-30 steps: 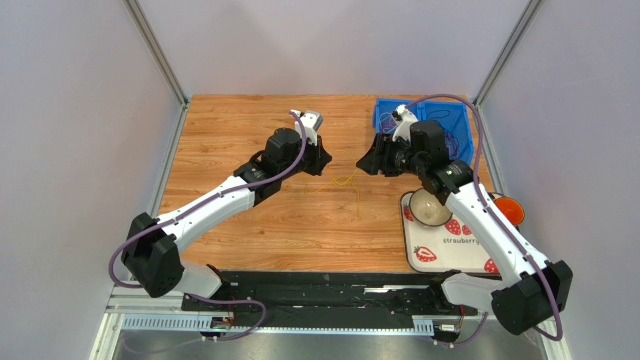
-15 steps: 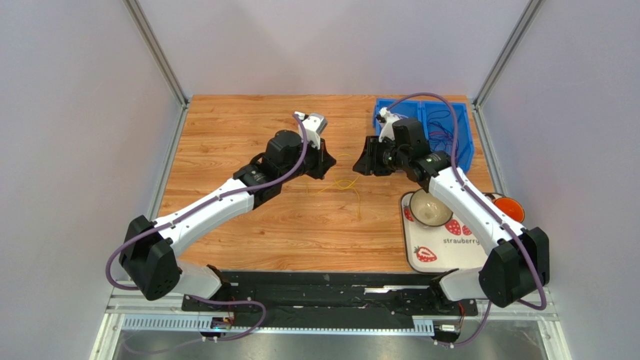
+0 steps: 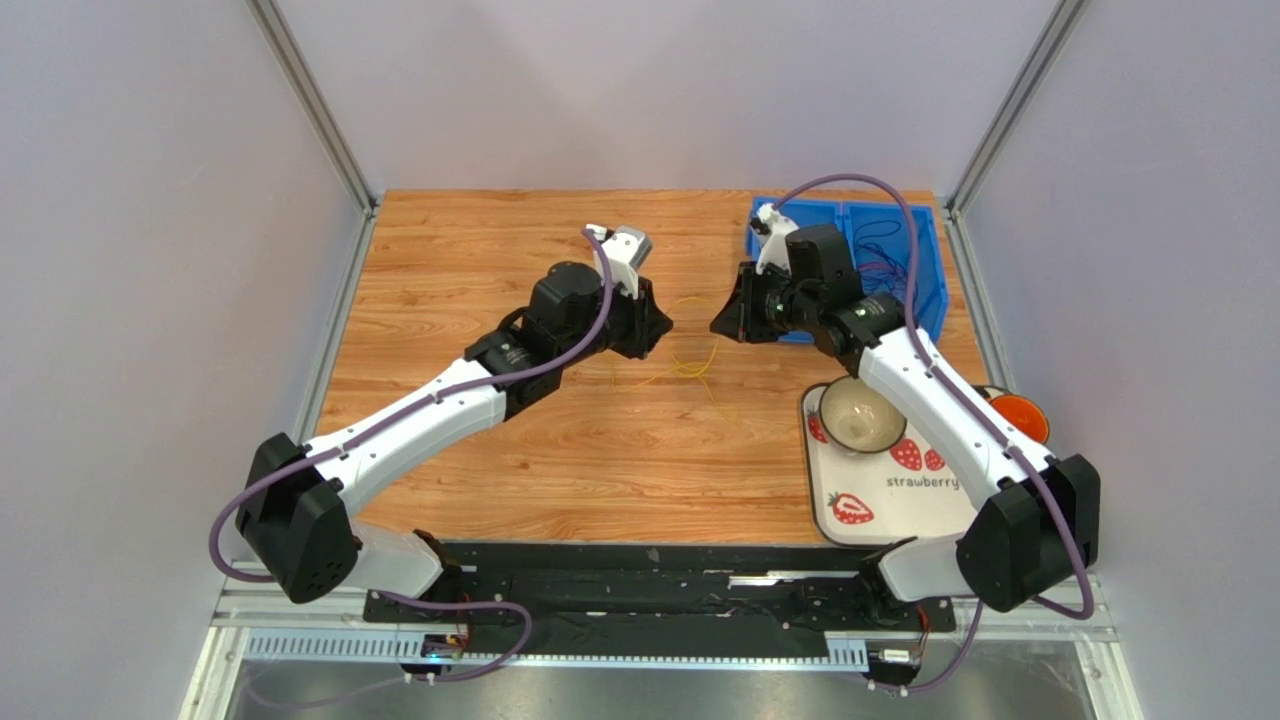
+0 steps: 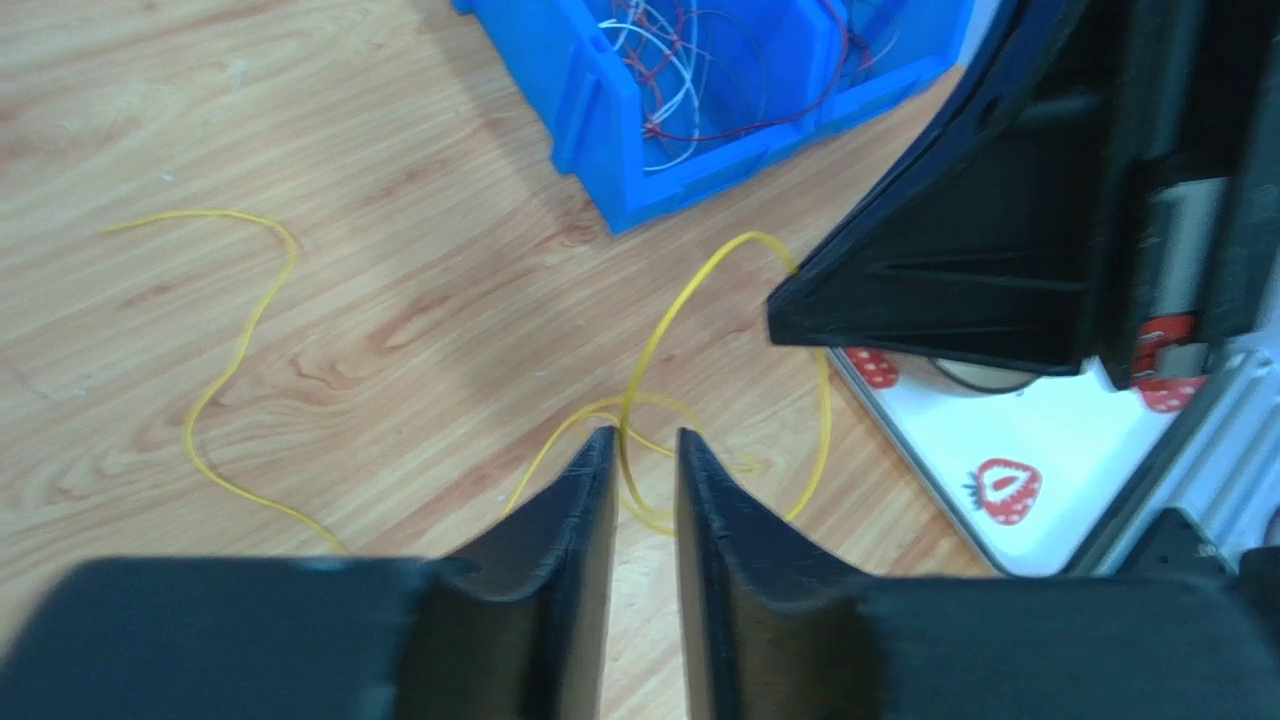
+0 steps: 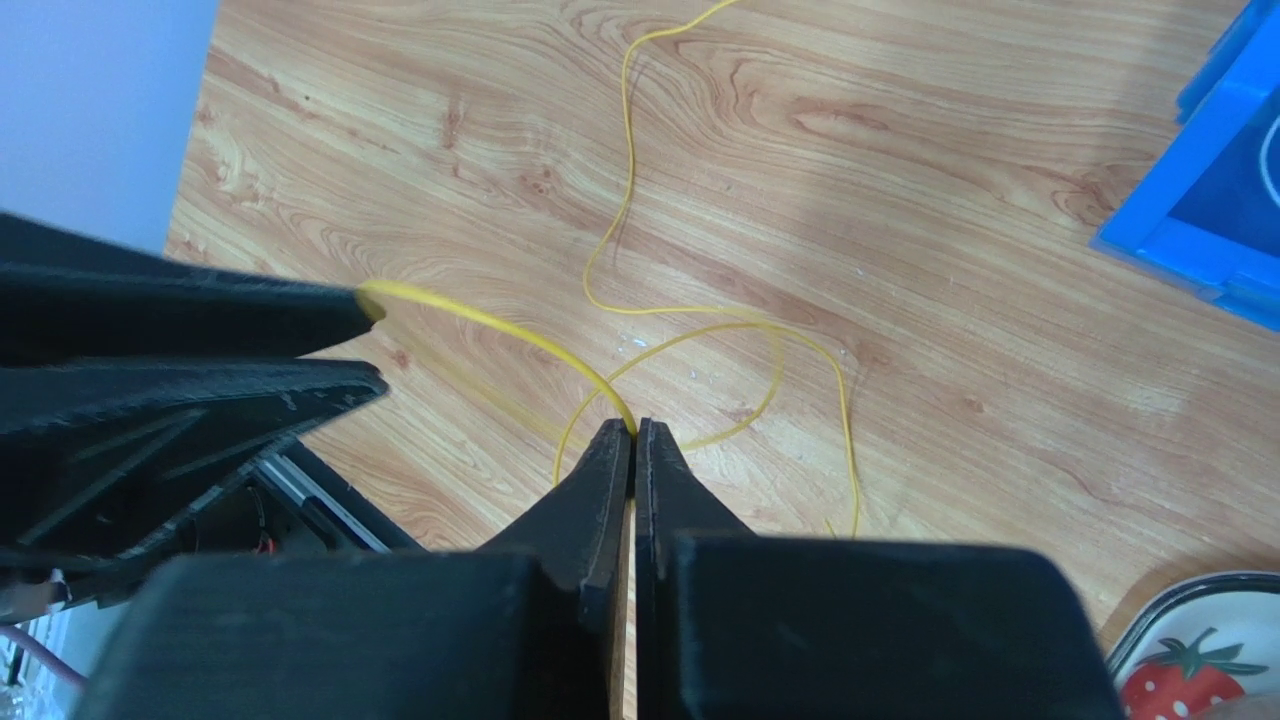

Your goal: Untangle the cables

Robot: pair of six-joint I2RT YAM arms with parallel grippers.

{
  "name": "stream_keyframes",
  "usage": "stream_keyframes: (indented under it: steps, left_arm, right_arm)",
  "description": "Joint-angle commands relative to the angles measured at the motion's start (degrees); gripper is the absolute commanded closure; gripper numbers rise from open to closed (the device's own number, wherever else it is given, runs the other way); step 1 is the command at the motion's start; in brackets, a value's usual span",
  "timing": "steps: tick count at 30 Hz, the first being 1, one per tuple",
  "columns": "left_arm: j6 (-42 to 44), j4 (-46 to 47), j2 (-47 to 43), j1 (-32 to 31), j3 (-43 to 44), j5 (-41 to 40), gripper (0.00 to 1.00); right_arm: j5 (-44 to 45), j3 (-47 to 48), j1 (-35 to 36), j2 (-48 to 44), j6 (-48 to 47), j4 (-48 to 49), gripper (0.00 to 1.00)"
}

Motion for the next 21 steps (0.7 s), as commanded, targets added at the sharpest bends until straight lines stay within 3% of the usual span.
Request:
stream_keyframes:
  steps: [1,8,21]
  left_arm:
    - [-0.4,0.5,-0.9,-0.2,-0.8,-3.4,0.61]
    - [-2.4,4.3,0.0,-0.2,-6.3,-9.2,0.51]
    - [-5.3,17.4,4.3,-0.2,-18.2,-12.8,0.51]
  right_arm:
    - [2.1,7.4,0.3,-3.3,-0.3,-2.4,1.00]
    - [9.7,19.7,0.3,-3.4,-0.3,-8.3,1.00]
    - [17.3,44.4,-2.9,2.0,-2.5,-15.3,1.00]
